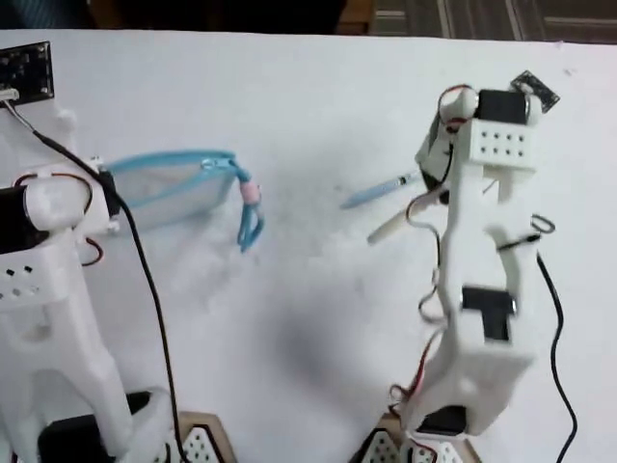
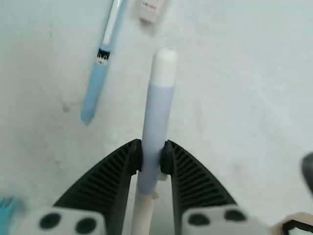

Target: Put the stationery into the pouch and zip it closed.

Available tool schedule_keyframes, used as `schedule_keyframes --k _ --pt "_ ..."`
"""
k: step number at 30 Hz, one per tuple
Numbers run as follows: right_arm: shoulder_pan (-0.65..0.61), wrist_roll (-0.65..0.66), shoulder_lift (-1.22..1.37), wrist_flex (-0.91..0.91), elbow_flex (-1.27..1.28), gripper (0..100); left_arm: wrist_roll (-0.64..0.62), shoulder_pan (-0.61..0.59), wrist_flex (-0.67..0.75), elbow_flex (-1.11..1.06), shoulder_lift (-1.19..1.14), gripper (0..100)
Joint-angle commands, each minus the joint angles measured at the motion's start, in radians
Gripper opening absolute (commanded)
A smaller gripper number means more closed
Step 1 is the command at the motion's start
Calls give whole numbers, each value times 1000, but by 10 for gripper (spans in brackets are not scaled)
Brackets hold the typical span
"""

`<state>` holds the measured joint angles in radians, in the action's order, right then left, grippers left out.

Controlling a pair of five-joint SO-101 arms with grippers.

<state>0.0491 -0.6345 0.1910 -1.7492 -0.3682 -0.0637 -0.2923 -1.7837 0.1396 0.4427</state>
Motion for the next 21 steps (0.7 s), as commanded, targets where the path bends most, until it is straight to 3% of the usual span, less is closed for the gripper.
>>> schedule_keyframes --k 1,13,21 --pt "-56 43 -223 -12 160 16 8 1 17 6 22 22" --pt "-320 181 -657 160 750 16 8 1 11 6 24 22" --pt "-440 207 -1001 518 1094 16 8 1 11 6 24 22"
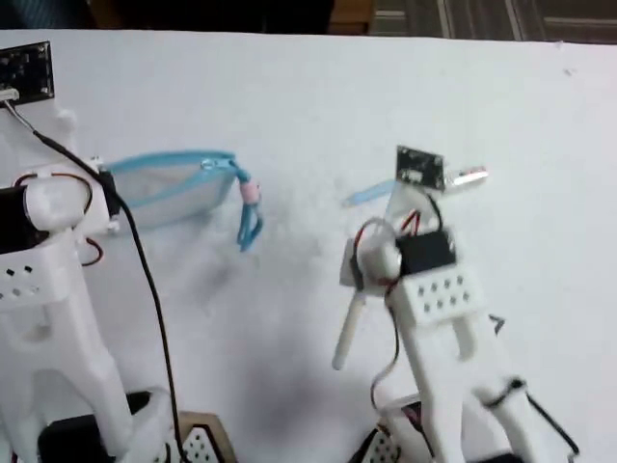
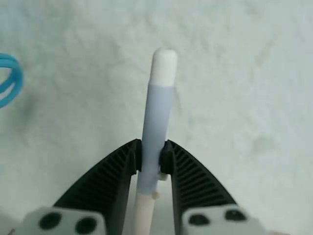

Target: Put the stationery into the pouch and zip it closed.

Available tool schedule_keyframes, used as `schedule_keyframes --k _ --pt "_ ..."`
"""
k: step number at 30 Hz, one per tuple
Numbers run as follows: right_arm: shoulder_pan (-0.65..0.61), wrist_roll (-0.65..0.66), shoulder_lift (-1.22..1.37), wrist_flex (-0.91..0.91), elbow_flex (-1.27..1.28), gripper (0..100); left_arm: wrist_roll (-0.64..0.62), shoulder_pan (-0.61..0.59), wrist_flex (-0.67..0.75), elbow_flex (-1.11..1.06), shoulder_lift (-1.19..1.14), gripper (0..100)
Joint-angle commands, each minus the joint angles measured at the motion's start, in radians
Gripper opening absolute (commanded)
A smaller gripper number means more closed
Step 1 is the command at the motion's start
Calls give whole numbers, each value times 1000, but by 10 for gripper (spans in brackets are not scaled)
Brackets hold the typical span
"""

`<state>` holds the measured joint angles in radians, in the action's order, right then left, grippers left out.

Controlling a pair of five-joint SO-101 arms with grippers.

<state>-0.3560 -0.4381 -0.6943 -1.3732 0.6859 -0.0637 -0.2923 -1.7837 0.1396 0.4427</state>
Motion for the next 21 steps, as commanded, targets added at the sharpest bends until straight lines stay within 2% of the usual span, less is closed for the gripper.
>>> schedule_keyframes --k 1,7,12,17,21 --pt "-50 31 -147 209 52 16 8 1 11 6 24 22" --pt "-180 189 -260 673 48 16 8 2 11 5 24 22" --pt "-243 288 -214 998 -121 16 8 22 11 5 24 22" --pt "-248 298 16 1049 -443 16 8 22 11 5 24 22" --pt "-288 301 173 1046 -591 16 8 22 11 5 24 22"
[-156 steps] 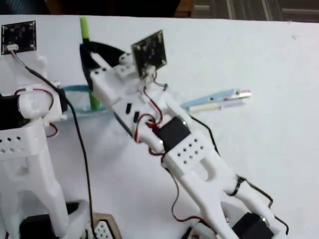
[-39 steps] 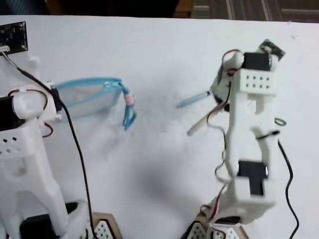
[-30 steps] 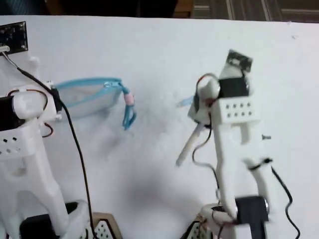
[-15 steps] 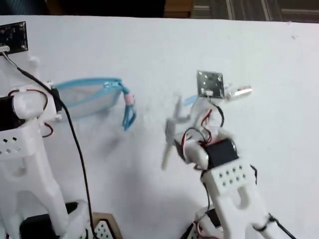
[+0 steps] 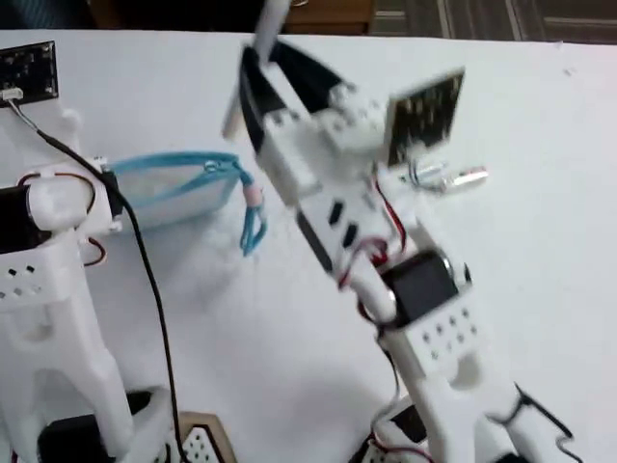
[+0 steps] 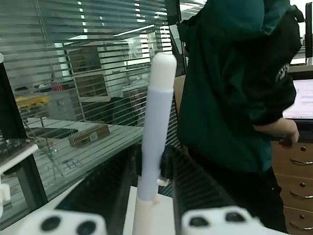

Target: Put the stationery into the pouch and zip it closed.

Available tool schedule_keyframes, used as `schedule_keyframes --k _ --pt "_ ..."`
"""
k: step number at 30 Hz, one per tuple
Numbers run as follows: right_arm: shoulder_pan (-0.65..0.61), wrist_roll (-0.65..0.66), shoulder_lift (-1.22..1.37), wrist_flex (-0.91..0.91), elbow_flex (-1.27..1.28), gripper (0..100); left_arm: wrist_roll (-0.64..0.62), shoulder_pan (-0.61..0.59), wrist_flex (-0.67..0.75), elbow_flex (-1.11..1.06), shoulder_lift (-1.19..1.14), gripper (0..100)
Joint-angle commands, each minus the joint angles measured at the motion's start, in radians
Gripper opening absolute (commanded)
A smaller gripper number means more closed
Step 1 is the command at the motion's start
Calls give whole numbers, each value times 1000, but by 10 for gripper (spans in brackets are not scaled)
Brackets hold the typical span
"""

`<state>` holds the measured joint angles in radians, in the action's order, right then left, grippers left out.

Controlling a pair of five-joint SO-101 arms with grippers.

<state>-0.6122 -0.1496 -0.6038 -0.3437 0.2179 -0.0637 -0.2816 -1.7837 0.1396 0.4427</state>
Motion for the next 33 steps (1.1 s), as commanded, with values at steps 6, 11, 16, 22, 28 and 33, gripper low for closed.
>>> schedule_keyframes --k 6,11,16,22,28,33 --pt "-166 12 108 7 -57 16 5 12 11 3 24 22" --pt "-177 12 108 13 49 16 6 12 18 -54 24 22" --pt "-165 14 116 108 160 16 6 12 21 -55 24 22" --pt "-156 121 114 139 221 17 6 12 21 -55 24 22" --pt "-191 255 99 82 262 186 6 12 21 -55 25 22" --pt "-203 256 51 35 253 276 5 7 21 -55 25 22"
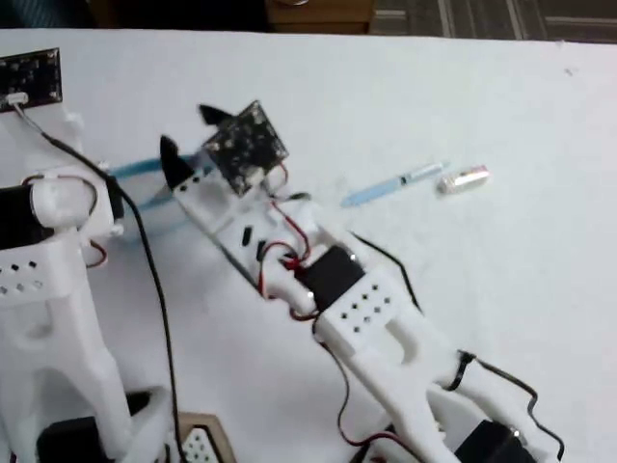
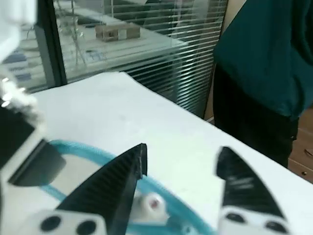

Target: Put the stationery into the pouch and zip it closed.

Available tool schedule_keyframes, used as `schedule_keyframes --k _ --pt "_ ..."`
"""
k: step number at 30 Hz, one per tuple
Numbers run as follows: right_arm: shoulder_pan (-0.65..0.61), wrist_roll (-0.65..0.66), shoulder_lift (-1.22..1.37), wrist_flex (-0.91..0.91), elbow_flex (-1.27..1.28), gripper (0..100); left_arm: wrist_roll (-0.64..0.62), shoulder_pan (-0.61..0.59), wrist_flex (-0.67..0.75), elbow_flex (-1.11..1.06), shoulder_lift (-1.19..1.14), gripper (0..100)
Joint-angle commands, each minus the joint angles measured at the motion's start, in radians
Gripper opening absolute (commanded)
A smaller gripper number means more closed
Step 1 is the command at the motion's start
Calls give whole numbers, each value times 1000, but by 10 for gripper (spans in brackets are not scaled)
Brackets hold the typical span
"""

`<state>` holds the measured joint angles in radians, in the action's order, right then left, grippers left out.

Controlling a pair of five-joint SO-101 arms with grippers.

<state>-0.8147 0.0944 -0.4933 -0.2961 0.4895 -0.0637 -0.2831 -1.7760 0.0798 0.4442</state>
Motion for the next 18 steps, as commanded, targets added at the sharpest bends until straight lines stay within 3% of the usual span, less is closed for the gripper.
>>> schedule_keyframes --k 1,5,9,14,18 --pt "4 12 -70 -15 -20 276 5 8 14 5 24 22" --pt "56 12 -119 -15 -54 276 5 12 14 5 24 22" --pt "229 -5 -108 -56 -169 262 5 10 14 5 24 22" --pt "521 -203 61 -298 -298 163 5 8 14 5 24 22" --pt "665 -244 275 -493 -427 193 5 8 14 5 24 22"
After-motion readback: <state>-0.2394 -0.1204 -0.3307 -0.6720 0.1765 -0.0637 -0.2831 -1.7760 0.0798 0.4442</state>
